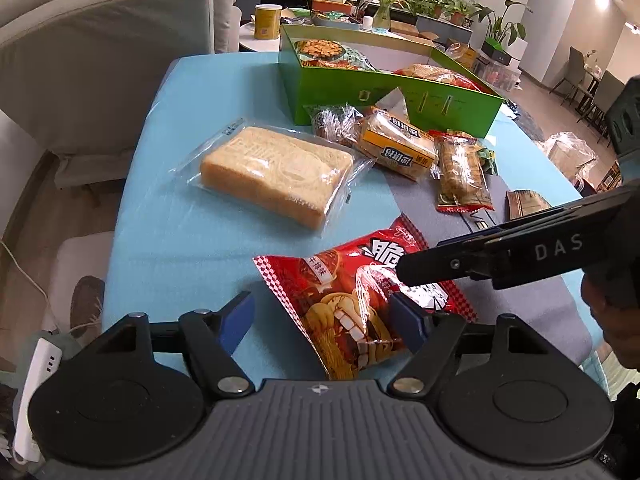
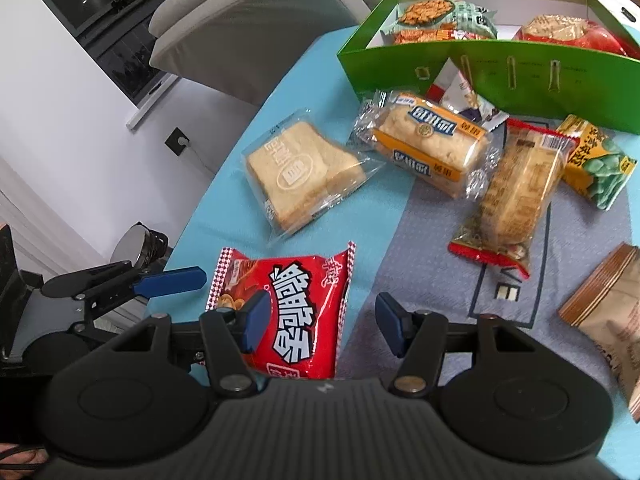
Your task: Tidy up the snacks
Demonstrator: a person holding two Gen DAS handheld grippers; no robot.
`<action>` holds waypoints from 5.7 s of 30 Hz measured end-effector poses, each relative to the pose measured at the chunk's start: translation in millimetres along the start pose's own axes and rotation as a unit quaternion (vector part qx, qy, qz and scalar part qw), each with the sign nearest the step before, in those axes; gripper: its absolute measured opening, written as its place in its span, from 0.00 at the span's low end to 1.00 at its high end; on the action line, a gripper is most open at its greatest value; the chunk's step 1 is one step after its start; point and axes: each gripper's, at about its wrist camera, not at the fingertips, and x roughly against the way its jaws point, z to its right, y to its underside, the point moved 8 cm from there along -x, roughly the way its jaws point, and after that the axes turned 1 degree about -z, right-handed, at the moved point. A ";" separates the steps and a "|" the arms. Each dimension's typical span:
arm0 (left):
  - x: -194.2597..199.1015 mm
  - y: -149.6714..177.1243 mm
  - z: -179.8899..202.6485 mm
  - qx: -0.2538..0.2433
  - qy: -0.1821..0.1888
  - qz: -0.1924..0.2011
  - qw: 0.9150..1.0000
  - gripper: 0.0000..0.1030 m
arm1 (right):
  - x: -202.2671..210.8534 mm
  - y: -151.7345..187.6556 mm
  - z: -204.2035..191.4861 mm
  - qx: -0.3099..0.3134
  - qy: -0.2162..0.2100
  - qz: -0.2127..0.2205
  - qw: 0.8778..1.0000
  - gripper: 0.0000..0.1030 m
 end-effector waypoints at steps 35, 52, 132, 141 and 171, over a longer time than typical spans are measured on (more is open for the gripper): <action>0.1 -161.4 103.8 -0.149 0.025 0.124 0.981 0.39 | 91.5 -110.0 48.1 -0.009 0.033 0.175 0.984 0.73; -108.5 -284.6 139.2 -0.143 0.038 0.133 0.980 0.39 | 98.4 -209.1 148.9 -0.044 0.074 0.232 0.969 0.73; -9.1 -174.0 -20.6 -0.065 -0.079 0.144 0.984 0.77 | 85.5 -101.4 41.1 0.053 0.054 0.166 0.983 0.74; -39.5 -129.9 -58.6 -0.042 -0.055 0.083 0.994 0.68 | 21.8 -72.8 11.9 0.037 0.025 0.090 0.995 0.73; -41.8 -63.9 -63.1 -0.015 0.065 0.017 0.998 0.57 | -28.6 -52.6 12.0 -0.040 0.029 0.034 0.998 0.74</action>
